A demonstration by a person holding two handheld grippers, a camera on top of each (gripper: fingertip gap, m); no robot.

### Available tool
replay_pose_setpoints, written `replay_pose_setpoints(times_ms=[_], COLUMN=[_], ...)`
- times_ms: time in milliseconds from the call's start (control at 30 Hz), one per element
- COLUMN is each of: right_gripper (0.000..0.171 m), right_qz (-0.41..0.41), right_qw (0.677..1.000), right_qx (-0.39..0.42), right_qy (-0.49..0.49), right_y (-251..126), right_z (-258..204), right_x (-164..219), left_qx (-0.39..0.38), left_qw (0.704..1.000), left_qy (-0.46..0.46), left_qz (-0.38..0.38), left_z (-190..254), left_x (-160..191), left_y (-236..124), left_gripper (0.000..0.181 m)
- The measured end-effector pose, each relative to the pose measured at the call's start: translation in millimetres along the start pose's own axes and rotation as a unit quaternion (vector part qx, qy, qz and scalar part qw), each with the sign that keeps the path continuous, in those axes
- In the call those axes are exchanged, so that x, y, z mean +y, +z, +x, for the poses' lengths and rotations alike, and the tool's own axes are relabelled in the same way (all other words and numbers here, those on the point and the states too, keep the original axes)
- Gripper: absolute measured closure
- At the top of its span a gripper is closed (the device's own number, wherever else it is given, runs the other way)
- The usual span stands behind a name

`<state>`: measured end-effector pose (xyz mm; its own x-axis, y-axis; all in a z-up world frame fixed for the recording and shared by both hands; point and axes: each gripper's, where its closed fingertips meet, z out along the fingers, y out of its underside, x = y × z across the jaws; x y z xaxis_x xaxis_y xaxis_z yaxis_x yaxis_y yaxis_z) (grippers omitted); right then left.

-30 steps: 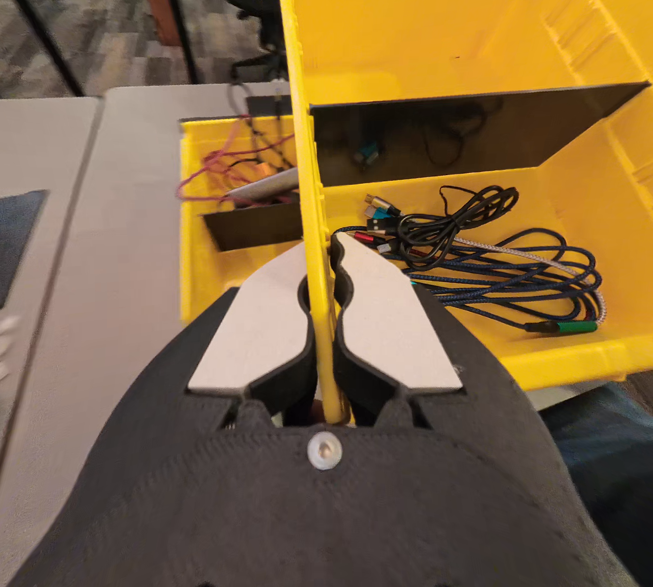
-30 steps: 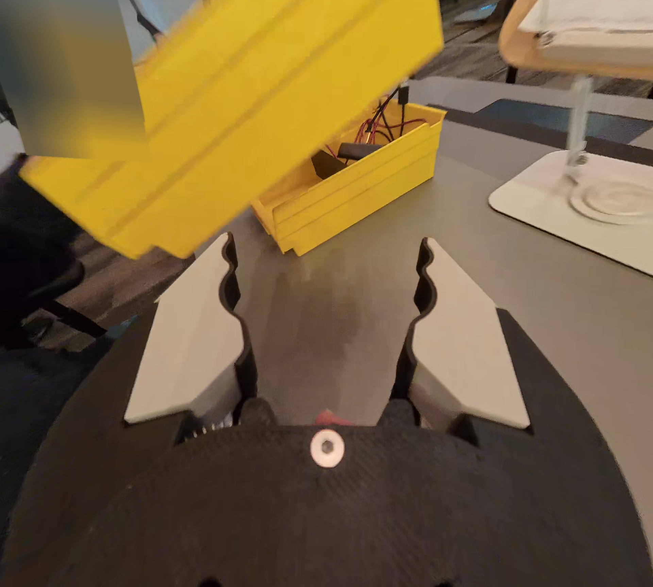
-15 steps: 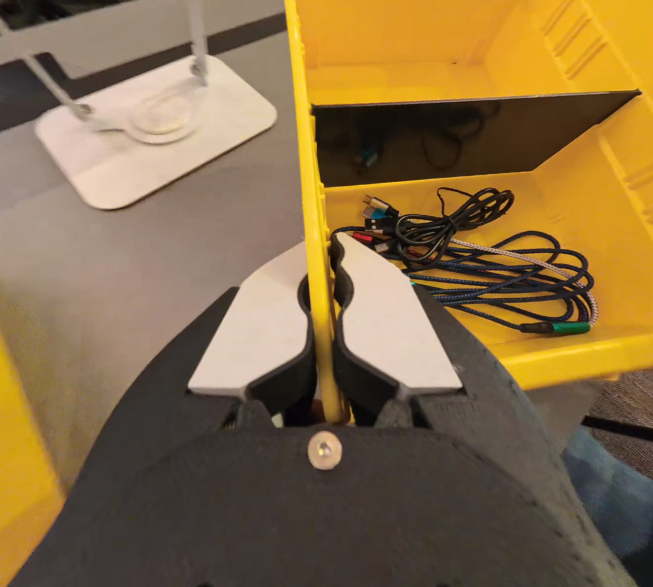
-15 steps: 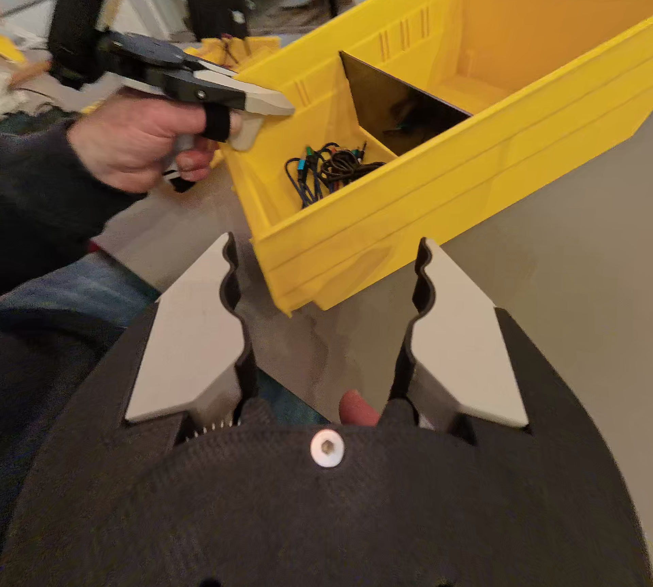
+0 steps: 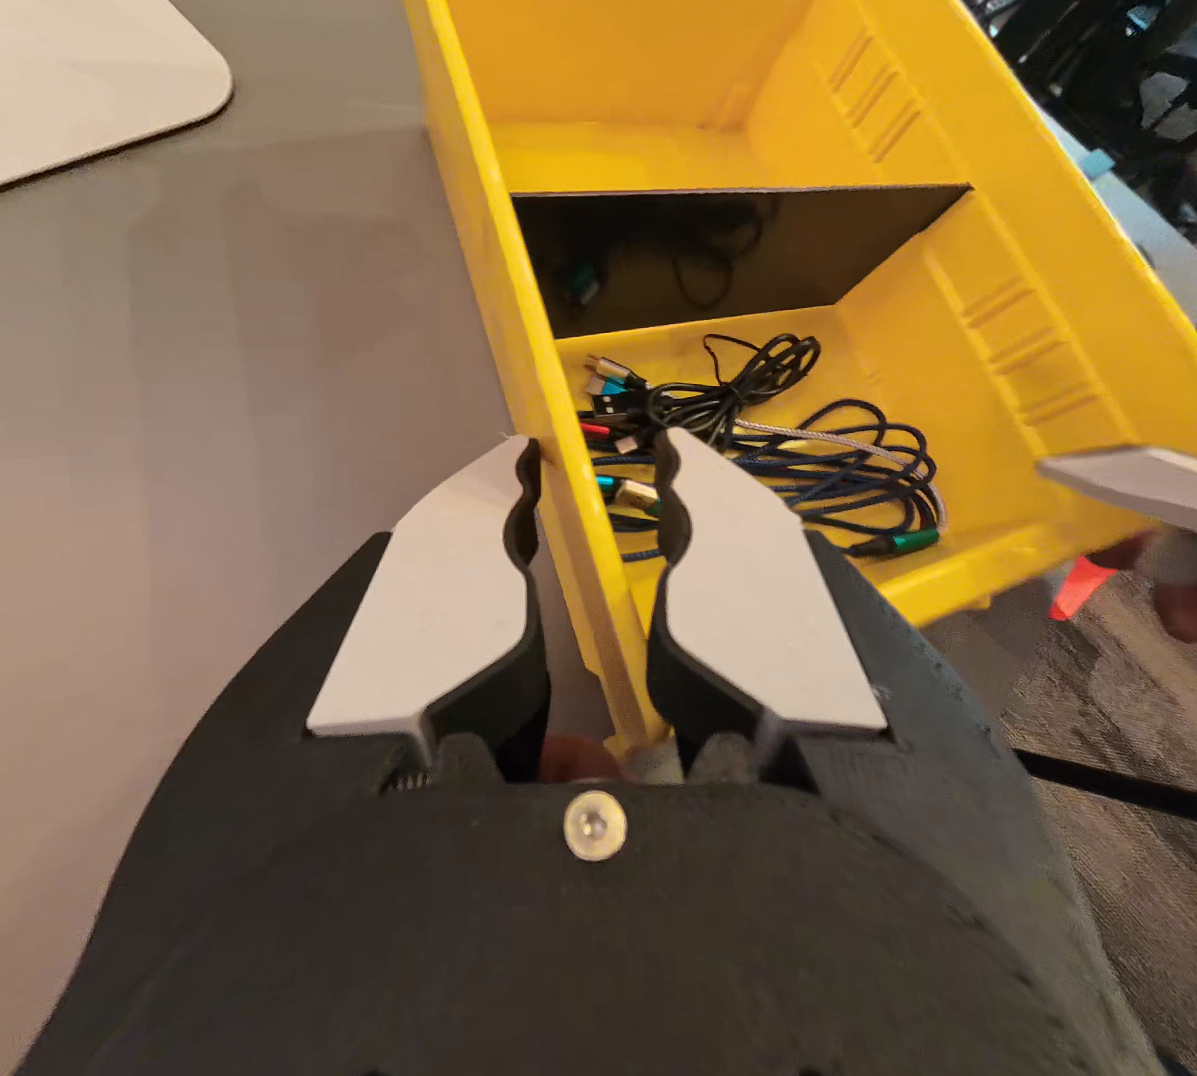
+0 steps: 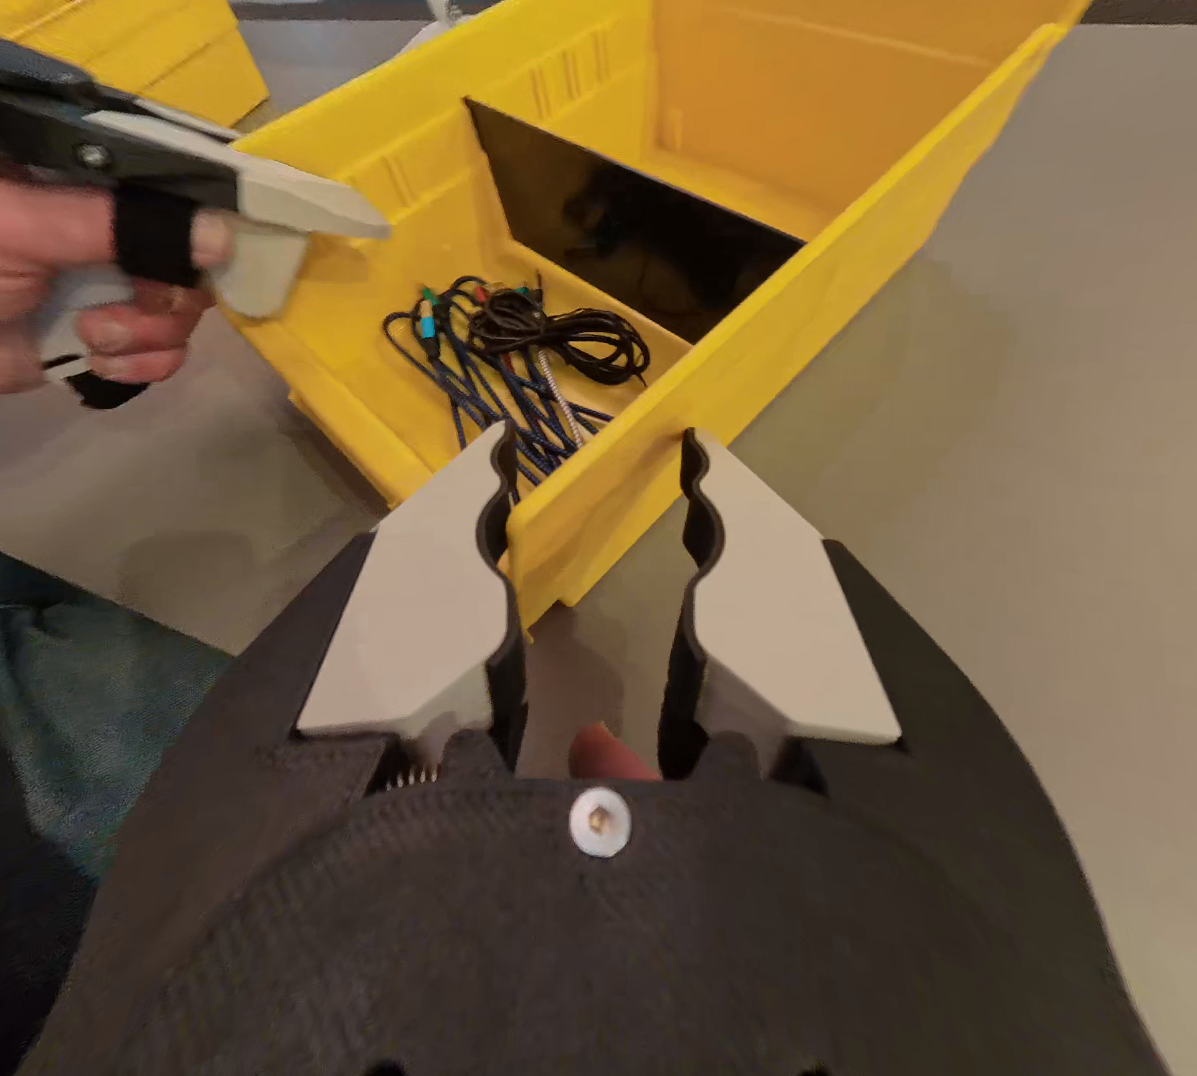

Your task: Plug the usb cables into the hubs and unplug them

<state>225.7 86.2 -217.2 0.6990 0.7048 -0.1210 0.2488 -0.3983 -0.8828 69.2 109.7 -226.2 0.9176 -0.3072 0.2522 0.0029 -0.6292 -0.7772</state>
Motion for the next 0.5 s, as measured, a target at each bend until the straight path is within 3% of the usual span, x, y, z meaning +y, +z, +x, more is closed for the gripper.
replay_pose_setpoints(times_ms=[33,133,300,400,500], right_gripper=[0.128,0.146,0.167,0.169,0.169], right_qz=[0.006,0.005,-0.003,-0.003,-0.007], right_qw=[1.0,0.999,0.994,0.994,0.993], right_qx=[0.01,0.051,0.108,0.106,0.112], right_qy=[0.0,-0.011,-0.028,-0.022,-0.028], right_y=[-0.8,-4.0,-5.1,-5.4,-6.6], right_z=[8.2,38.8,84.9,103.5,119.6], right_x=[-0.4,-2.8,-8.7,-11.0,-12.6], left_qx=[0.016,0.076,0.123,0.072,-0.048], left_qw=[1.0,0.997,0.992,0.994,0.993], left_qy=[0.001,0.002,0.012,0.039,0.055], left_qz=[-0.003,-0.009,0.04,0.071,0.09], left_z=[7.9,32.8,46.4,15.8,-54.0], left_x=[1.2,3.0,-16.8,-24.3,-22.4], left_y=[0.6,-1.9,-42.1,-90.9,-153.0], left_gripper=[0.143,0.129,0.129,0.132,0.133])
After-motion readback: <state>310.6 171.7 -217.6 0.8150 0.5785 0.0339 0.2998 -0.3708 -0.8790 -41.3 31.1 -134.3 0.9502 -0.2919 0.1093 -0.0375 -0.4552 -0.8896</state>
